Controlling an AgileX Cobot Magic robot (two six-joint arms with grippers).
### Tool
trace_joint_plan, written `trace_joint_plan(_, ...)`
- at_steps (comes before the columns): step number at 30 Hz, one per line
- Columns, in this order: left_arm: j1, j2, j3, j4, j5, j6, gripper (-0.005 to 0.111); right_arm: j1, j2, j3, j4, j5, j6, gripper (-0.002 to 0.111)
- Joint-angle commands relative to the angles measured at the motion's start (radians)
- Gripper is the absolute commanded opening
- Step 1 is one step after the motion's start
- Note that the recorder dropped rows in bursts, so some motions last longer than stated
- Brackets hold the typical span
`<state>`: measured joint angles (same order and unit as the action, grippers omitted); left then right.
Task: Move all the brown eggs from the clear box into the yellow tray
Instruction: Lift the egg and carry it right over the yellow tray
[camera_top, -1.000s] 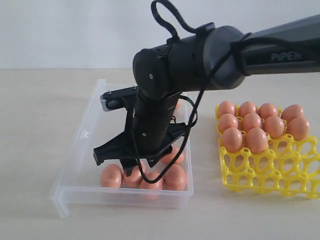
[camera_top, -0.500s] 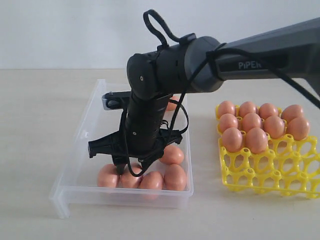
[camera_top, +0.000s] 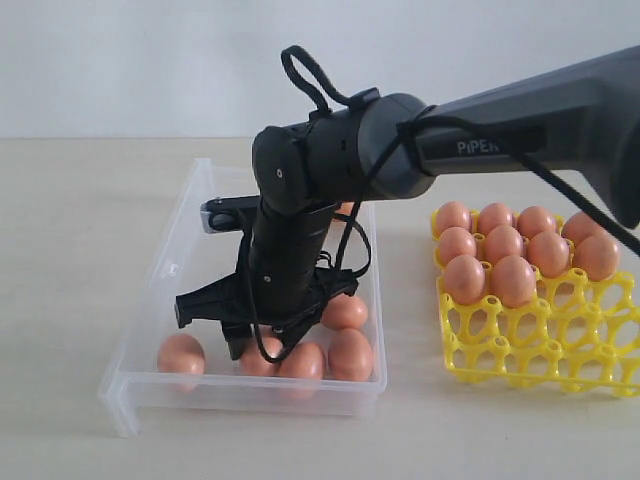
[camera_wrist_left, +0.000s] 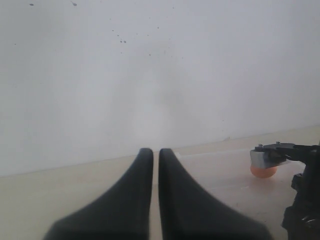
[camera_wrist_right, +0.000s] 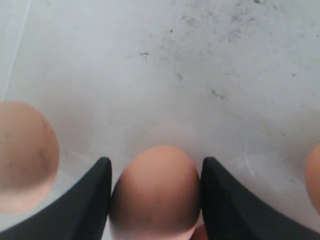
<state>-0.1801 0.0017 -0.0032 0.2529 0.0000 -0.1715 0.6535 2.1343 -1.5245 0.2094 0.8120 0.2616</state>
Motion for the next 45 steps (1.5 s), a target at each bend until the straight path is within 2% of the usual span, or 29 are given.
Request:
trace_joint_plan(1, -0.007, -0.002, 0.003, -0.002, 0.0, 0.001, 0.004, -0.004, 0.001, -0.004, -0.023, -0.093, -0.152, 0.0)
trace_joint_plan(7, -0.007, -0.002, 0.003, -0.002, 0.0, 0.001, 0.004, -0.006, -0.036, 0.056, -0.023, -0.372, -0.366, 0.0)
trace_joint_plan(13, -0.004, -0.002, 0.003, -0.002, 0.0, 0.001, 0.004, -0.006, -0.148, 0.287, 0.043, -0.914, -0.624, 0.0)
trace_joint_plan(17, -0.004, -0.002, 0.003, -0.002, 0.0, 0.001, 0.004, -0.006, -0.208, 0.48, -0.032, -1.31, -0.644, 0.0)
trace_joint_plan(22, -0.004, -0.002, 0.003, -0.002, 0.0, 0.001, 0.004, -0.006, -0.251, 0.658, -0.18, -1.708, -0.596, 0.0)
trace_joint_plan(26, -0.004, -0.002, 0.003, -0.002, 0.0, 0.001, 0.004, -0.006, -0.287, 0.824, -0.2, -2.033, -0.624, 0.0)
trace_joint_plan(30, -0.004, -0.002, 0.003, -0.002, 0.0, 0.001, 0.004, -0.033, -0.348, 0.964, -0.162, -2.033, -0.681, 0.0)
trace_joint_plan(34, -0.004, -0.002, 0.003, -0.002, 0.0, 0.001, 0.004, -0.099, -0.424, 1.081, -0.136, -2.033, -0.636, 0.0)
trace_joint_plan(41, -0.004, -0.002, 0.003, -0.002, 0.0, 0.001, 0.004, -0.332, -0.622, 1.276, -0.139, -2.033, -0.212, 0.0)
trace_joint_plan(45, -0.004, -0.002, 0.003, -0.002, 0.0, 0.001, 0.004, -0.463, -0.702, 1.378, -0.209, -2.033, -0.192, 0.0)
